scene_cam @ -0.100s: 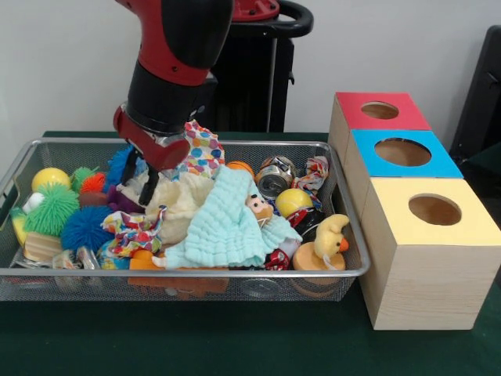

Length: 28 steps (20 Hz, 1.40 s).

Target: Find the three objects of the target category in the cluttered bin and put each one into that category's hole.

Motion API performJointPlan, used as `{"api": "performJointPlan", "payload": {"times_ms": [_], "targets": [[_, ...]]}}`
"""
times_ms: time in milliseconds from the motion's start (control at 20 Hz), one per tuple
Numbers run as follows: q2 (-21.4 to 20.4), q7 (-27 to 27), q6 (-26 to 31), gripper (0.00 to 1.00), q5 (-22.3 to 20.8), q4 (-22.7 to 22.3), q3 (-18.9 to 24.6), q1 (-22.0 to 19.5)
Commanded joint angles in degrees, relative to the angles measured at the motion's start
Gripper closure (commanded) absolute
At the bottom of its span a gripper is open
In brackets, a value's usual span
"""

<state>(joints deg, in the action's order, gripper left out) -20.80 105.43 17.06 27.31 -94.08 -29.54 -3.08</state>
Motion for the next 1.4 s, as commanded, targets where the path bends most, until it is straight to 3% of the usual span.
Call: {"api": "performJointPlan", "payload": {"times_ms": [50,500,950,1400], "targets": [[-1.3,12.7,10.1,1.0,0.4,5.2,-0.4,2.4],[-1.2,14.4,12.6,1.0,0.9,6.6,-3.2,5.2],[2.9,16.5,14.8,1.0,2.2,12.8,-4.7,6.4],[7.5,23.1,17.0,1.0,4.5,18.0,-11.1,11.1]]}}
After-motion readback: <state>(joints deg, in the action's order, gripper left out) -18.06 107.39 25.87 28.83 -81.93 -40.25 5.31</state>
